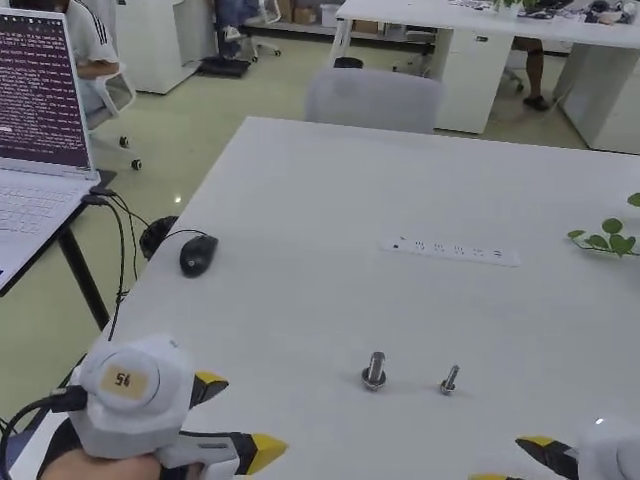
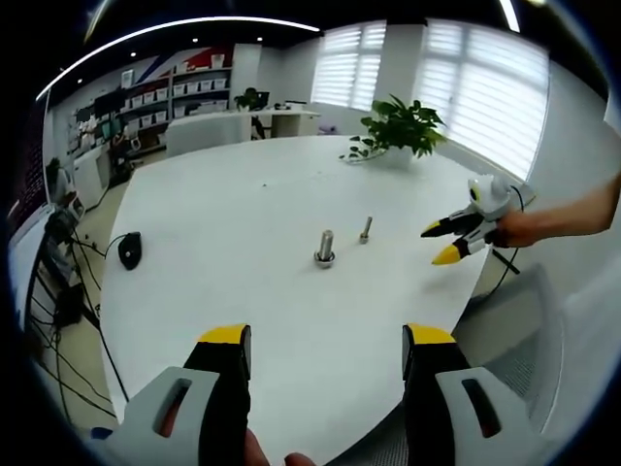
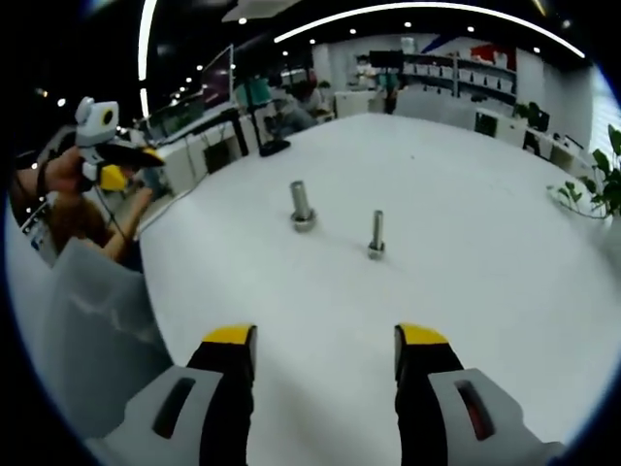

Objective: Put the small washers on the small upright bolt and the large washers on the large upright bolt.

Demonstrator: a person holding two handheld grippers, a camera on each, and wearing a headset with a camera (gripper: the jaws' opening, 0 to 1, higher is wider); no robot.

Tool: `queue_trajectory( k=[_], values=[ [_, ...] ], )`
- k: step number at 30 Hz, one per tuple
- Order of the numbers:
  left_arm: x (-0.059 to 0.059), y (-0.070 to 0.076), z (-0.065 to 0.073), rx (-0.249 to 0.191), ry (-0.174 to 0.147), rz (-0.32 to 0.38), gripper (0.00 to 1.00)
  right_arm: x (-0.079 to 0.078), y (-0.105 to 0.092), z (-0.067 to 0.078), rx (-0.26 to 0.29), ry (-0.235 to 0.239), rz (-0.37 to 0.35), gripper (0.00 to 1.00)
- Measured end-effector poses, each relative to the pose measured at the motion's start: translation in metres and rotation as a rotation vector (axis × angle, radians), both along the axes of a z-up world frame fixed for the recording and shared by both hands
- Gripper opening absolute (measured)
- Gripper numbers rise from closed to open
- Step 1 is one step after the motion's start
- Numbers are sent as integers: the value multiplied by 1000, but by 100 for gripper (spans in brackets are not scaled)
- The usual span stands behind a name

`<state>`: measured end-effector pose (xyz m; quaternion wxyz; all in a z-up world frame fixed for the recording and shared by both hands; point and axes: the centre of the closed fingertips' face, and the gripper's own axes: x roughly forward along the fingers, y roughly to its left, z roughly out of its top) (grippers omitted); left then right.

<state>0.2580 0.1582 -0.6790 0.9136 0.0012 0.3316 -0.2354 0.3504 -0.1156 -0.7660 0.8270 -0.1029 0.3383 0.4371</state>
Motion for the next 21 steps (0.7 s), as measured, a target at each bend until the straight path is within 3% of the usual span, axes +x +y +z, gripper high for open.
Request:
queue_trajectory(
  k=[7, 21],
  values=[
    [5, -3, -2, -22, -6, 18, 63, -4, -7, 7, 33, -10, -33, 64],
    [12, -25, -16, -56, -3, 28, 64, -8, -9, 7, 54, -10, -25, 68]
  ],
)
